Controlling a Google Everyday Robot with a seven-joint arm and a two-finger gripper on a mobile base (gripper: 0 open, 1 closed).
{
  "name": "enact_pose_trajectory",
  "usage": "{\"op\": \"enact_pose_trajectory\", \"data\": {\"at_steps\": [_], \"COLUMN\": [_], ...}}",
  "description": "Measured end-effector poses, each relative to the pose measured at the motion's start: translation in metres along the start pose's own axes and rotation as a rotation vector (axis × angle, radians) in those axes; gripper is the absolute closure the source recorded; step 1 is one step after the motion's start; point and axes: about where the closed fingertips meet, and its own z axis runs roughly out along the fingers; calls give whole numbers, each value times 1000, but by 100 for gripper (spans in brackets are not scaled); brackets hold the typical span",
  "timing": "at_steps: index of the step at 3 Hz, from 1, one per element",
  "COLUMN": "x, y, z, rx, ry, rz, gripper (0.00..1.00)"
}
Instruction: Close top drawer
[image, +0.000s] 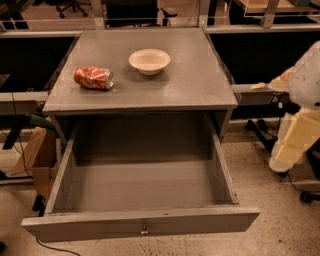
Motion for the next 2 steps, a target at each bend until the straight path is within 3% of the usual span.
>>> {"op": "enact_pose_trajectory", "data": {"at_steps": [2], "x": [38], "y": [51], "z": [67], "rx": [-132], "ry": [-46], "rz": [79], "gripper": [0]}}
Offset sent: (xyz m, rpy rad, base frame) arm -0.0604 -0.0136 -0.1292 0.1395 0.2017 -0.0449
